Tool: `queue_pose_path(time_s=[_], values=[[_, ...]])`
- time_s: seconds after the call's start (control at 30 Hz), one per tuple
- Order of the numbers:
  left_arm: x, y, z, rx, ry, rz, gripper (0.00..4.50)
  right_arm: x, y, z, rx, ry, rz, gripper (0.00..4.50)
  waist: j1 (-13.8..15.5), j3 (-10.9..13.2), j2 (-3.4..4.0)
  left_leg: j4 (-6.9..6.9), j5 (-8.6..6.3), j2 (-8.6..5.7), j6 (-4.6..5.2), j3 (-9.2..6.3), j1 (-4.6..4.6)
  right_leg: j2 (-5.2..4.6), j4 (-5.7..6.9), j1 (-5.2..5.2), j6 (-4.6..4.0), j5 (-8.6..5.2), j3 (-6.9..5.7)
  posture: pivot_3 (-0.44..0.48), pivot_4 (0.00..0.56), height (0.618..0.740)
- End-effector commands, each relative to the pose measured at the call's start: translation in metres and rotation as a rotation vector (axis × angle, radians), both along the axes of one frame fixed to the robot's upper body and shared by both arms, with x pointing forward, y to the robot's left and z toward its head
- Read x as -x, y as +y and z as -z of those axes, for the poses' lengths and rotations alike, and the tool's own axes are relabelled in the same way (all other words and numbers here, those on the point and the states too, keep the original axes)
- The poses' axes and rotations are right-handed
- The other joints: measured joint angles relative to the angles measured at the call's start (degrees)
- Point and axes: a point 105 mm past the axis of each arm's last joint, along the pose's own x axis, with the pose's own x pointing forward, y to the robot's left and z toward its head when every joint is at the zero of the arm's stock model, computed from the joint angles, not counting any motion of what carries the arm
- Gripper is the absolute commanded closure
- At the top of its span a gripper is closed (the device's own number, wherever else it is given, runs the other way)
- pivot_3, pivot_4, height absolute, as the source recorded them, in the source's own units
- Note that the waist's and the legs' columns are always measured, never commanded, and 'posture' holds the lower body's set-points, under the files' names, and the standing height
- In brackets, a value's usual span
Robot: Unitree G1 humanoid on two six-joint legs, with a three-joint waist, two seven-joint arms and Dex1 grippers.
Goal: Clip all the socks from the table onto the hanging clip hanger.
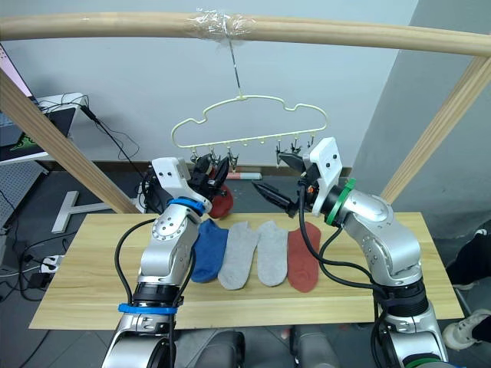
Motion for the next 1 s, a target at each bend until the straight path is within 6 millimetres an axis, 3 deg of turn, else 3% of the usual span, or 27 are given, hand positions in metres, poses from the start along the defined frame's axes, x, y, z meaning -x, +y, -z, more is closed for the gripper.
queue_pose_path(time_s=[0.03, 0.7, 1.0], values=[[0.0026, -0.0028, -0.0185, -0.011, -0.076, 0.007, 2.37, 0.0035, -0.0021, -0.0159, -0.028, -0.062, -0.002, 0.00, 0.00, 0.00, 0.00, 0.00, 0.00, 0.00, 0.00, 0.00, 0.00, 0.00, 0.00, 0.00, 0.00, 0.00, 0.00, -0.048, 0.191, 0.740], [0.0007, 0.0017, -0.0177, -0.069, -0.084, -0.048, 2.37, 0.0037, -0.0024, -0.0161, -0.024, -0.063, -0.004, 0.00, 0.00, 0.00, 0.00, 0.01, 0.00, 0.00, 0.00, 0.00, 0.00, 0.00, 0.01, 0.00, -0.01, 0.00, 0.00, -0.048, 0.183, 0.740], [0.0030, -0.0062, -0.0189, -0.042, -0.100, -0.062, 2.37, 0.0028, -0.0040, -0.0162, -0.029, -0.062, 0.008, 0.00, 0.00, -0.02, -0.01, 0.03, 0.00, 0.00, 0.00, 0.00, 0.00, 0.00, 0.02, 0.00, -0.01, 0.01, 0.00, -0.052, 0.182, 0.740]])
